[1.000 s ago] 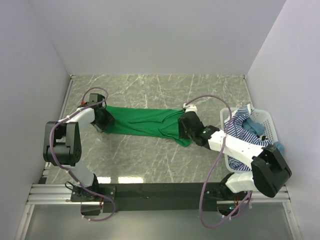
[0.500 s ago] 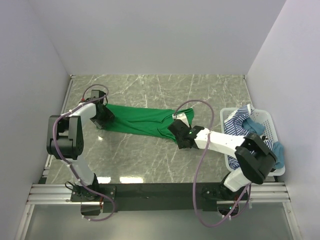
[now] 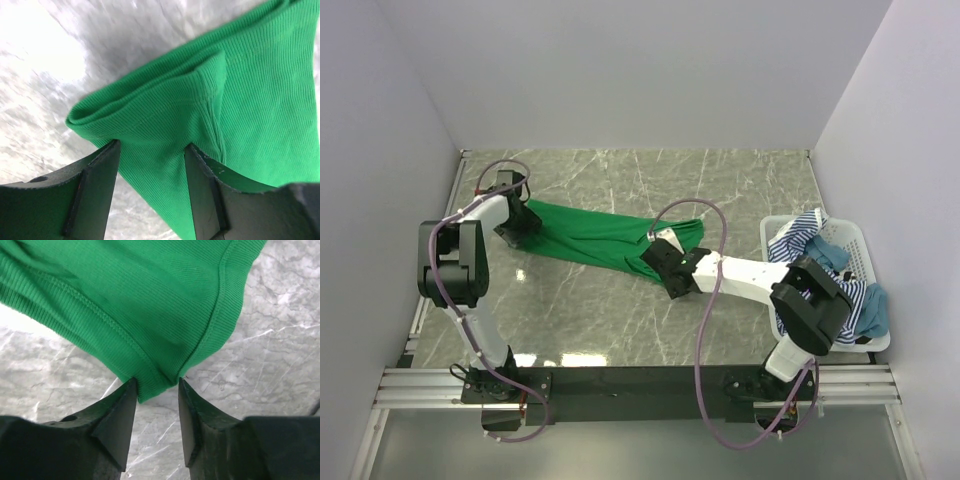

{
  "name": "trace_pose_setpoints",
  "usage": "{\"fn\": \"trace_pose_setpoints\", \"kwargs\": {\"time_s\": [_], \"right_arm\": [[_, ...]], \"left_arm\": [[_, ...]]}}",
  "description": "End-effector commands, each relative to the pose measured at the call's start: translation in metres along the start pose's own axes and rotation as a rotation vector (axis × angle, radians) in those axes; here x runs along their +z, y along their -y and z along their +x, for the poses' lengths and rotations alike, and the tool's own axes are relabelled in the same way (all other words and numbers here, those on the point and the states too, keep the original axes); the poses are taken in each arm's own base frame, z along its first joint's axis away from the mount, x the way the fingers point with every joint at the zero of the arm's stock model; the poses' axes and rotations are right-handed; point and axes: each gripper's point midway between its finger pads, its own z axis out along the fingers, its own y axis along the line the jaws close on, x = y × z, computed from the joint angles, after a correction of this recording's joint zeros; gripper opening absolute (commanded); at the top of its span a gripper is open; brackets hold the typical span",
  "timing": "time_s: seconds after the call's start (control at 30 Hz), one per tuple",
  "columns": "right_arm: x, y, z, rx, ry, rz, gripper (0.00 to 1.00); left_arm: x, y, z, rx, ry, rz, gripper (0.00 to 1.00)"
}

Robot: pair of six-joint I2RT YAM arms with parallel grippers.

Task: Fold and stack the tank tops

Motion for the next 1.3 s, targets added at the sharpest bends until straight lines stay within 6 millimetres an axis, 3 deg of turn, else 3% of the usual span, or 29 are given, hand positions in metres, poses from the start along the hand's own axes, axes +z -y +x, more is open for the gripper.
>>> {"fn": "trace_pose_setpoints", "kwargs": {"time_s": [0.0,0.17,0.4,0.67,0.8,1.0,1.1,1.23,1.27], "right_arm": [[-0.023,-0.004,-0.022,-0.011,0.077,-0.048,0.47],[-0.044,-0.027,-0.035,-0.071,0.17,-0.164,0.52],[-0.037,-0.052,-0.029,-0.172,0.142,-0.233,0.52],[-0.023,-0.057,-0.029,-0.206,0.112,-0.186,0.54],[-0.007,-0.051,-0.018,-0.229,0.057,-0.113,0.54],[0.001,-0.049,-0.01,-0.227,0.025,-0.087,0.53],[0.005,-0.046,-0.009,-0.212,0.012,-0.084,0.48],[0.006,-0.046,-0.011,-0.172,-0.009,-0.131,0.09],[0.002,-0.048,-0.014,-0.157,-0.001,-0.156,0.07]], "left_arm": [[0.0,0.0,-0.023,-0.034,0.06,-0.026,0.6],[0.001,0.0,-0.037,-0.054,0.088,-0.038,0.6],[0.004,0.009,-0.043,-0.058,0.082,-0.023,0.6],[0.004,0.017,-0.049,-0.057,0.085,-0.004,0.6],[0.005,0.019,-0.048,-0.056,0.077,0.007,0.6],[0.004,0.018,-0.045,-0.06,0.073,0.017,0.6],[0.005,0.016,-0.041,-0.057,0.066,0.014,0.59],[0.004,0.013,-0.037,-0.057,0.061,0.017,0.59],[0.004,0.012,-0.035,-0.057,0.052,0.019,0.59]]}}
